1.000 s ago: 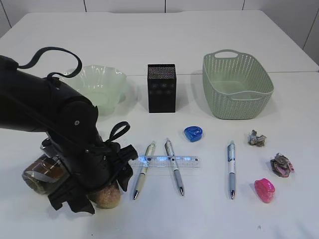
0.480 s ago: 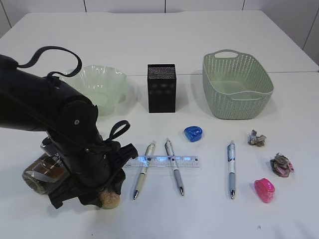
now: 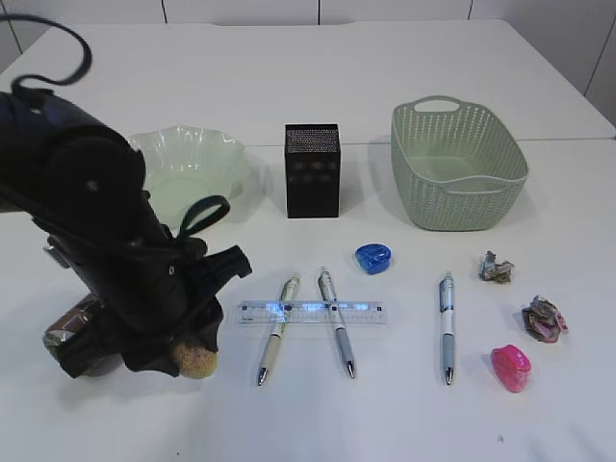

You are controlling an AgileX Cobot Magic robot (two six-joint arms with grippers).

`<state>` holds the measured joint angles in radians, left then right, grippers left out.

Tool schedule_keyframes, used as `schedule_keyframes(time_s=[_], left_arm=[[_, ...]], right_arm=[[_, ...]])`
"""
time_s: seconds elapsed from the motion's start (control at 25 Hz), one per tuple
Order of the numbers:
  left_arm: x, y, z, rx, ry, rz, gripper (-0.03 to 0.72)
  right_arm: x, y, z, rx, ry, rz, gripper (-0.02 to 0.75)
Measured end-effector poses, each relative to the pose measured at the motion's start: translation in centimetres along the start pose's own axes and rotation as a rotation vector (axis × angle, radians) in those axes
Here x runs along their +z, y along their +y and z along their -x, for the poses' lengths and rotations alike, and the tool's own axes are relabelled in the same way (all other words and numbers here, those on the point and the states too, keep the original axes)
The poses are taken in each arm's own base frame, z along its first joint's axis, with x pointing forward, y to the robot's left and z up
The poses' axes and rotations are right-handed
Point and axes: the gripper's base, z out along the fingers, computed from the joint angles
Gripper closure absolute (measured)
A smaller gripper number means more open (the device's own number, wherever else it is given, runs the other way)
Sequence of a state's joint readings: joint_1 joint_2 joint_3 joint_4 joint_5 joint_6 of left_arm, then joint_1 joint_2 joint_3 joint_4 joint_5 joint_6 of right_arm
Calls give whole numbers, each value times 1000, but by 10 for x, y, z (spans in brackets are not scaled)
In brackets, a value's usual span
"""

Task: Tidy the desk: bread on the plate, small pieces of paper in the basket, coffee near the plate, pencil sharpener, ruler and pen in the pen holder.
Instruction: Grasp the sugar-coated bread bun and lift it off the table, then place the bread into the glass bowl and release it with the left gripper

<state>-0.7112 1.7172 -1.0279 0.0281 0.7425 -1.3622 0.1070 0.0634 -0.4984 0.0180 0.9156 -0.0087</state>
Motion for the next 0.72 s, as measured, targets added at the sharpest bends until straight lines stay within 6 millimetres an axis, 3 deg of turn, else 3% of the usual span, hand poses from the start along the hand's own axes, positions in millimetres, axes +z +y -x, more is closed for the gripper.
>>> schedule_keyframes(time_s=[0.16, 0.36, 0.72], left_arm=[[-28, 2, 1, 74, -21, -67, 441], [-56, 11, -1, 289, -36, -82, 441], [-71, 27, -3, 879, -2, 17, 442]], right_arm=[[0, 0, 0, 0, 0, 0, 404], [0, 0, 0, 0, 0, 0, 405], [0, 0, 0, 0, 0, 0, 404]])
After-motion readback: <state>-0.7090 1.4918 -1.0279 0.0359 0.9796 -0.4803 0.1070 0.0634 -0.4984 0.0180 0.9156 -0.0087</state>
